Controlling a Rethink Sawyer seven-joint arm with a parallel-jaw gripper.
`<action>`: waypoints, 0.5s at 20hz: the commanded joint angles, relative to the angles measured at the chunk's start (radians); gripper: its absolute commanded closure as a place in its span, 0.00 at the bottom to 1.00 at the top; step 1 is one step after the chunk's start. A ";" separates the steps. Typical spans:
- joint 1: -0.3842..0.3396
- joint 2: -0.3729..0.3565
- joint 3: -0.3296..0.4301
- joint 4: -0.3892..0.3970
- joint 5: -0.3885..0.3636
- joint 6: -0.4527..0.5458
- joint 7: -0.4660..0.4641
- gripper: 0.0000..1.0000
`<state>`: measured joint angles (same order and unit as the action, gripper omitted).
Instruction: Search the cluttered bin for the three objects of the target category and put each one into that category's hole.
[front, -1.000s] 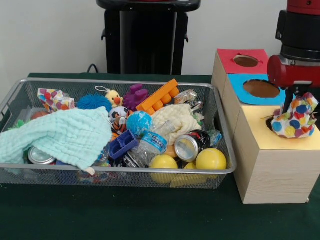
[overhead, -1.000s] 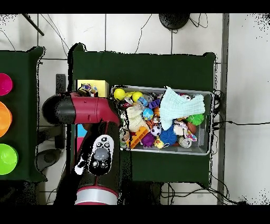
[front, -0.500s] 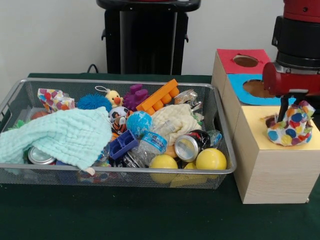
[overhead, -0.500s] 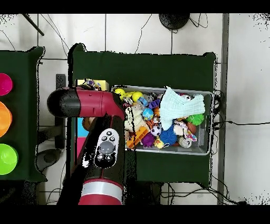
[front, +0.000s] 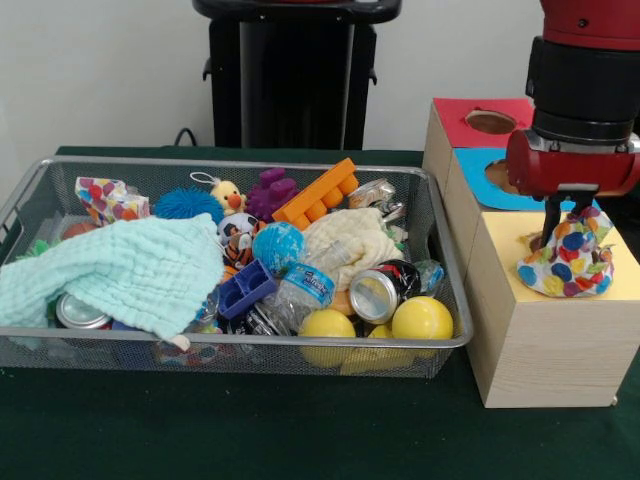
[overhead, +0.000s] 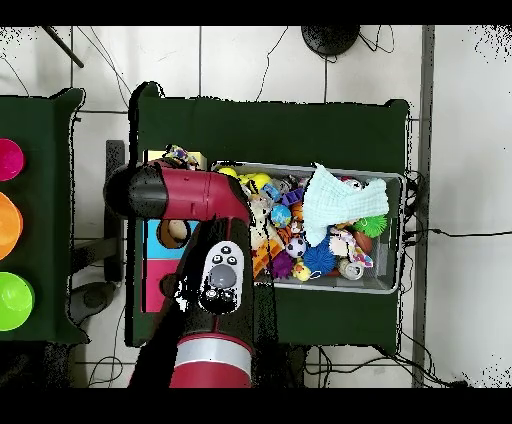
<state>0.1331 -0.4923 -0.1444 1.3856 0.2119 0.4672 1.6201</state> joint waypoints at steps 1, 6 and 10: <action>-0.071 0.031 0.087 0.128 -0.039 -0.074 0.116 1.00; -0.054 0.015 0.091 0.174 -0.044 -0.101 0.143 1.00; -0.023 0.007 0.066 0.209 -0.055 -0.117 0.163 1.00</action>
<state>0.1201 -0.5161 -0.1218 1.4389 0.2119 0.4030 1.6201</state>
